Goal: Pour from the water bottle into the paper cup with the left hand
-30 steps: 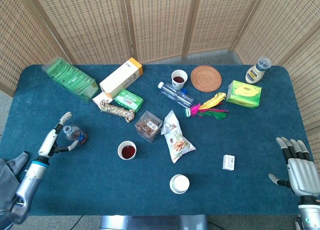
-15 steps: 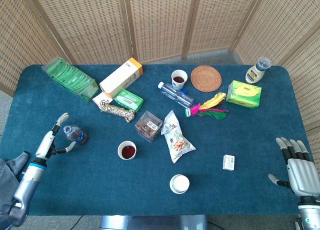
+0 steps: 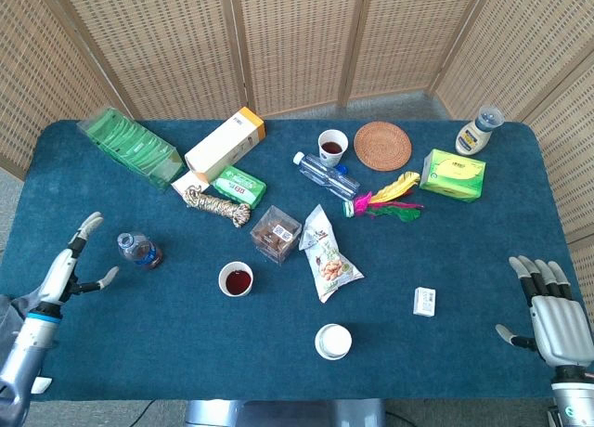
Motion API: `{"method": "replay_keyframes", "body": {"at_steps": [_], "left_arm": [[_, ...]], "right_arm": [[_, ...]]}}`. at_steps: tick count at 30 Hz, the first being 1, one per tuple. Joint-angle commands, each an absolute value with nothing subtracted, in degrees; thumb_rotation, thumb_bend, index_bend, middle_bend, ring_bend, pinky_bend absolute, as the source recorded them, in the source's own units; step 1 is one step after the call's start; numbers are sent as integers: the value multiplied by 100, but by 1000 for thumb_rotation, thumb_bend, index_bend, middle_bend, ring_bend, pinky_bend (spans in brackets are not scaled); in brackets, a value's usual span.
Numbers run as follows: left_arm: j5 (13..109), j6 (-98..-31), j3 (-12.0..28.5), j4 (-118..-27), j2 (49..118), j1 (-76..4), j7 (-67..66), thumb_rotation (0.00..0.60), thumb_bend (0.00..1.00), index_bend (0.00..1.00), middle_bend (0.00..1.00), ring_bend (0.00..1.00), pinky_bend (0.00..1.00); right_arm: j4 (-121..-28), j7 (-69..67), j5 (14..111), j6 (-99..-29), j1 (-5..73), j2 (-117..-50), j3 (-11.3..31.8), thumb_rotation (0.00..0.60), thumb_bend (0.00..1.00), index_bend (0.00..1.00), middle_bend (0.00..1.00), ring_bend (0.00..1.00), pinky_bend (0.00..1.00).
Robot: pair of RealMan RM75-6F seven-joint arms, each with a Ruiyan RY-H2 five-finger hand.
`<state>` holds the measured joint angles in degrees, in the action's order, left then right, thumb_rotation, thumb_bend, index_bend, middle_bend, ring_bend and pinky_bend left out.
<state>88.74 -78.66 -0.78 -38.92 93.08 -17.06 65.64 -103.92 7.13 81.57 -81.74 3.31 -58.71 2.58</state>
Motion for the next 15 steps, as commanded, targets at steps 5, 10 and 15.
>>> {"method": "replay_keyframes", "body": {"at_steps": [5, 10, 15], "left_arm": [[8970, -8283, -147, -4325, 8723, -1464, 5717, 600, 370, 0, 0, 0, 0], [8912, -8435, -135, -5234, 8003, -1303, 4519, 600, 370, 0, 0, 0, 0], [8776, -8427, -140, -6509, 7166, -1150, 3173, 600, 369, 0, 0, 0, 0]], "right_arm": [[-10411, 778, 8191, -8197, 323, -5884, 242, 600, 0, 0, 0, 0, 0], [-10385, 864, 8127, -8237, 314, -5909, 279, 600, 0, 0, 0, 0, 0], [-10310, 999, 8122, -8354, 299, -5976, 328, 600, 0, 0, 0, 0, 0]]}}
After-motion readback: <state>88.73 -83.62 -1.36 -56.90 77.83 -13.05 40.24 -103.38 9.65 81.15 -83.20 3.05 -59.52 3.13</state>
